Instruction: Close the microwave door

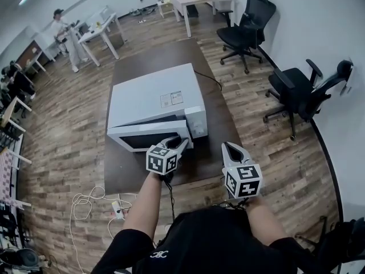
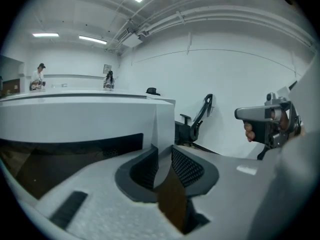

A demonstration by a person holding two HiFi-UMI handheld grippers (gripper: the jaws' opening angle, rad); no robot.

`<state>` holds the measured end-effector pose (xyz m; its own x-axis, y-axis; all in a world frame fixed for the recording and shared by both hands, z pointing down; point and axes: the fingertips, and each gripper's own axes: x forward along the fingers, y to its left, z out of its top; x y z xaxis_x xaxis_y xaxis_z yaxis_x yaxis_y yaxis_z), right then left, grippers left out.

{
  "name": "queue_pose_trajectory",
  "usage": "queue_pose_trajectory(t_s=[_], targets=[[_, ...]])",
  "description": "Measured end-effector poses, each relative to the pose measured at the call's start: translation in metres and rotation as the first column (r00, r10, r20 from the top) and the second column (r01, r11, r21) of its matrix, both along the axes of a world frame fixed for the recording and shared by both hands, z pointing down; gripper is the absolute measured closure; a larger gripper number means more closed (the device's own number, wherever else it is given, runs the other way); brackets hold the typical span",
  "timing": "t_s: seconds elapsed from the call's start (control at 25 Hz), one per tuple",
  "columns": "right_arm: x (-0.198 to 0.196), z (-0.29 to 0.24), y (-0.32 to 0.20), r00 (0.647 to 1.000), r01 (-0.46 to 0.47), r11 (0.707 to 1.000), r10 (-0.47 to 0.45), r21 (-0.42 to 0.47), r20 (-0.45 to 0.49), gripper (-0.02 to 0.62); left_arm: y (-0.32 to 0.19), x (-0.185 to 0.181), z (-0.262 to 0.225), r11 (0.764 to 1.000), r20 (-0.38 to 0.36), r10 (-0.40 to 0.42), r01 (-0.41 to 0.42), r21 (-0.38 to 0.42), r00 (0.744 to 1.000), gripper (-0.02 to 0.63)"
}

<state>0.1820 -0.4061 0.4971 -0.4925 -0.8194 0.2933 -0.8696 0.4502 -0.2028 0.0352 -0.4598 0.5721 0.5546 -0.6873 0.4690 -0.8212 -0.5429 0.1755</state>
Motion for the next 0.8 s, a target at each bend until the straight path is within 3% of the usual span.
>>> queue_pose_trajectory(t_s=[0.28,0.8], targets=[[0.012,-0.001,-0.014,1.000,-0.001,1.000,0.001,0.005,0.004,0.589,-0.025,-0.001,0.000,0.998,0.013,-0.058,0.058,0.002,0.998,0.518],[0.010,0.003,-0.028,1.000,0.028,1.000,-0.028,-0.004,0.012,0.589,-0.037,-0.001,0.000,0.998,0.013,-0.068,0.068,0.015,0.998,0.522]])
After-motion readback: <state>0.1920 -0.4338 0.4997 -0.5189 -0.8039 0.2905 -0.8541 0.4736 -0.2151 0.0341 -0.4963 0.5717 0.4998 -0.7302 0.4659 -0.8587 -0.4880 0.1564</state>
